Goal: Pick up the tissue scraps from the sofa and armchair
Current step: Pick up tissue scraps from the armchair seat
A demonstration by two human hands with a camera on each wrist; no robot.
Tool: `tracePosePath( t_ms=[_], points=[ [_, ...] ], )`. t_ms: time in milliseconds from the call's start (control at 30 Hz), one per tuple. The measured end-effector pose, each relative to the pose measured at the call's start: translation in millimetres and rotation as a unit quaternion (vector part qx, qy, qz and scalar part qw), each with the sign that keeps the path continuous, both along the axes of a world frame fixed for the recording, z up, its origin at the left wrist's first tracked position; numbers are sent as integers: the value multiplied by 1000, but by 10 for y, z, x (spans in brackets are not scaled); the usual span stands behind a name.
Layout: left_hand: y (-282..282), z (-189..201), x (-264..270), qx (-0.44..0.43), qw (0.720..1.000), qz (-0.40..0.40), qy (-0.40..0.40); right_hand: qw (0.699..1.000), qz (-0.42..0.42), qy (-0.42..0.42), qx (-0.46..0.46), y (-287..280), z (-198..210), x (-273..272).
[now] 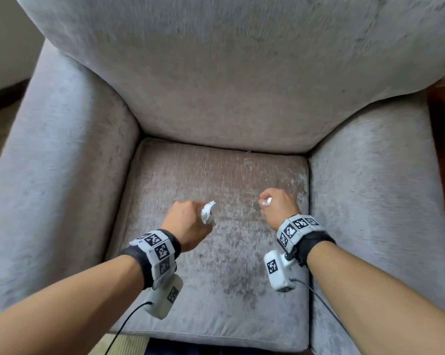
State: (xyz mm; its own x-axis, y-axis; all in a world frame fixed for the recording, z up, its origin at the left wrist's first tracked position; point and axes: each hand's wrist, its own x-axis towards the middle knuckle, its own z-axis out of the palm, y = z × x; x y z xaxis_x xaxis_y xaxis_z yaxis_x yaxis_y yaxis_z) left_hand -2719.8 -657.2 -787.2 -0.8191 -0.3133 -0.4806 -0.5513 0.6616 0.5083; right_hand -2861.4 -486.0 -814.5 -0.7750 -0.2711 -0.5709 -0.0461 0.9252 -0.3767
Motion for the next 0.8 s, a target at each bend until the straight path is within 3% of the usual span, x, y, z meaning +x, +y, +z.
tracePosePath(
  t_ms=[267, 500, 633, 800],
  points=[
    [-129, -132, 105, 29, 999, 22, -14, 998, -22, 23, 49, 72, -466, 110],
    [-225, -174, 82, 11, 1000, 22, -8, 992, 40, 62, 100, -37, -796, 89],
    [-231, -218, 84, 2, 1000, 18, -14, 987, 60, 74, 131, -74, -856, 79],
    [-130, -219, 41, -6, 1000, 17, -22, 982, 99, 16, 159, -51, -759, 48]
  ],
)
